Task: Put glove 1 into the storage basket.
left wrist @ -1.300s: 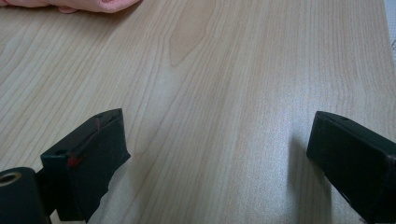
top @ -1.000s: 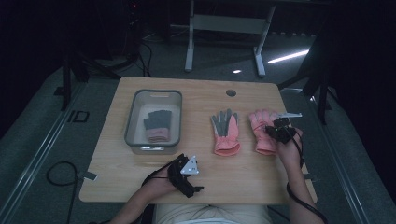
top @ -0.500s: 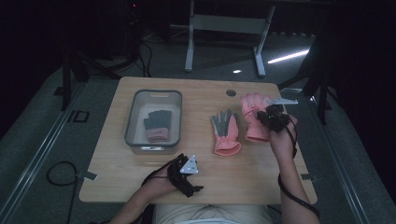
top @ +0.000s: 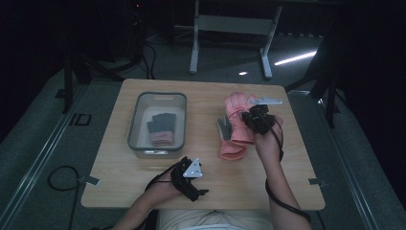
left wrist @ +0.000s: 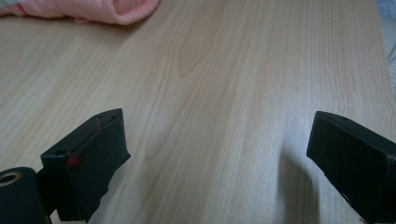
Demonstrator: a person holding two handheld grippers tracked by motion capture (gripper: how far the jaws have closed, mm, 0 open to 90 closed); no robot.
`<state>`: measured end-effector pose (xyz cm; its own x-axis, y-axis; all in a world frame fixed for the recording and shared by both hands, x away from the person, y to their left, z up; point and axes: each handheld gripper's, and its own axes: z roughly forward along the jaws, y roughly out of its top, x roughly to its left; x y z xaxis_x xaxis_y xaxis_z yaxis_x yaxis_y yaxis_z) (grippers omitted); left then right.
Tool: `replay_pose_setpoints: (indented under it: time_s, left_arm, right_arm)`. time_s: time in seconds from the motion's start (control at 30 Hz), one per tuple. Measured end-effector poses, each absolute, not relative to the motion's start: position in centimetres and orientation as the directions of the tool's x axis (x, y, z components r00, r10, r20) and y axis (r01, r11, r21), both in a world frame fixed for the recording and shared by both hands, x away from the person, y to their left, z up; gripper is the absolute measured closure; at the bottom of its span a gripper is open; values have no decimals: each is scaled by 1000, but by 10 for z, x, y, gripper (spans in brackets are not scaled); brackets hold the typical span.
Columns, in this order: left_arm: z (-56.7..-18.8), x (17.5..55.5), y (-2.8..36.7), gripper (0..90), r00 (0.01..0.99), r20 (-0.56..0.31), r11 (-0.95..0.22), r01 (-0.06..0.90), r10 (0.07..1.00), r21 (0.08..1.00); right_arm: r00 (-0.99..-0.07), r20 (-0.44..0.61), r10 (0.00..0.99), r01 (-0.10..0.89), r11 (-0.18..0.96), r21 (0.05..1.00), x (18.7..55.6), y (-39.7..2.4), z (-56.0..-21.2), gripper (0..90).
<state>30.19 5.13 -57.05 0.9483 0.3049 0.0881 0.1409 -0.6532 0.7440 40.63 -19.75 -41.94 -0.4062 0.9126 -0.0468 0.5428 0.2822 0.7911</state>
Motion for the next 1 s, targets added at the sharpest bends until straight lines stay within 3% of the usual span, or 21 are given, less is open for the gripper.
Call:
replay_pose_setpoints:
  time_s: [0.37,0.73,1.0]
  left_arm:
    - [-571,301,50,46,949,85,-652,142,304,745]
    - [-571,300,50,45,949,78,-650,147,304,746]
    - [-571,301,50,45,948,72,-643,152,309,751]
  right_arm:
    - [-380,-67,923,593,299,748,407,-171,-448,874]
    - [-375,-43,926,641,292,709,416,-172,-480,869]
    - [-456,-54,888,633,366,682,413,-189,-491,863]
